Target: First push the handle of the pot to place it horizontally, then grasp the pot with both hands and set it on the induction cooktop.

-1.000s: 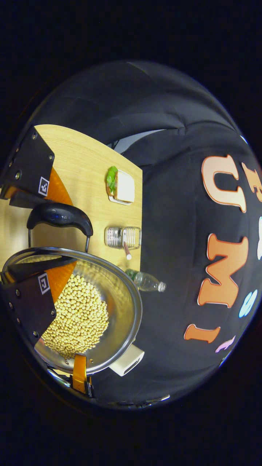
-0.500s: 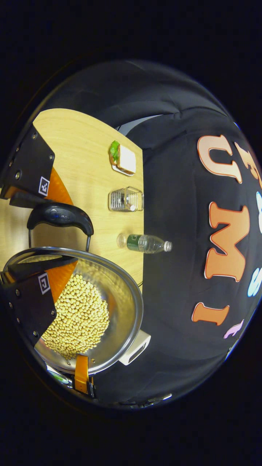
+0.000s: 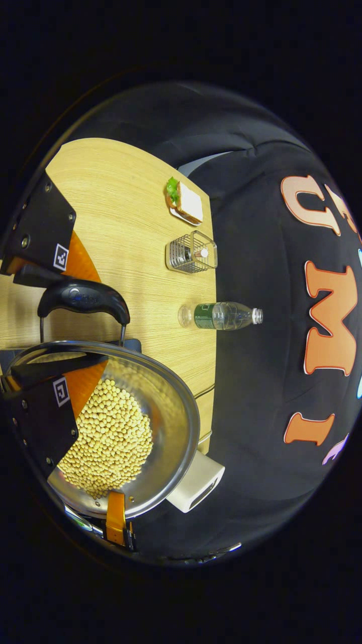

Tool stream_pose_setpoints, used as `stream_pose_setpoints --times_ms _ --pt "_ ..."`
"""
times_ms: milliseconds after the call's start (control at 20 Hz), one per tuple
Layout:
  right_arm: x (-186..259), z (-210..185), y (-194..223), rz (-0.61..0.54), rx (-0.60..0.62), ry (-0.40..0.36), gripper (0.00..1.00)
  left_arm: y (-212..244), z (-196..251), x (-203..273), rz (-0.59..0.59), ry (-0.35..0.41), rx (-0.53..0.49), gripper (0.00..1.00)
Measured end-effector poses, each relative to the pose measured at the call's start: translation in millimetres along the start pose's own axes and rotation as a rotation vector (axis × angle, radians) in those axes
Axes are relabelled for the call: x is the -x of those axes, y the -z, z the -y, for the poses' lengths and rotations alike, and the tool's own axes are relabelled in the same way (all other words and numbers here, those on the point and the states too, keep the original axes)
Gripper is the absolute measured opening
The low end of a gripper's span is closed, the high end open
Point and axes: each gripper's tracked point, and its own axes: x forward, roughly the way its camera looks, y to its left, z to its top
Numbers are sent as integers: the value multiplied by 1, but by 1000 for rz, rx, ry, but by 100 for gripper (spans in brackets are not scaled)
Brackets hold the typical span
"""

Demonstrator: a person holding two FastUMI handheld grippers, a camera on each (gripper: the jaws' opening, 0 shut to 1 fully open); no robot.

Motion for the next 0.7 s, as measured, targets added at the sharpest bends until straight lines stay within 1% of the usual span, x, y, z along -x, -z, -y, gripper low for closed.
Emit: stream_pose_setpoints --times_ms 50,100,150,200,250,300,350,600,700 --pt "-5 2 -1 -6 3 1 51 -2 0 1 -8 -2 0 61" --pt "-9 4 -1 -14 3 2 51 -3 0 2 -14 -3 0 64" --pt "-13 5 -2 -19 4 4 51 -4 -1 3 -22 -3 0 64" --pt "-17 6 -2 -26 1 5 51 -6 -1 2 -27 -4 0 61" --pt "-19 7 -2 -31 1 8 51 -8 -2 3 -34 -4 -2 64" --pt "-22 9 -2 -37 0 10 51 -5 0 1 -40 -3 -4 64" --pt "-24 10 -2 -43 1 12 51 -4 1 0 -45 -2 -5 61" --pt "-36 14 2 -70 -9 24 52 1 4 -6 -71 7 -15 61" --pt "-34 11 4 -78 -15 27 51 2 5 -8 -77 10 -23 61"
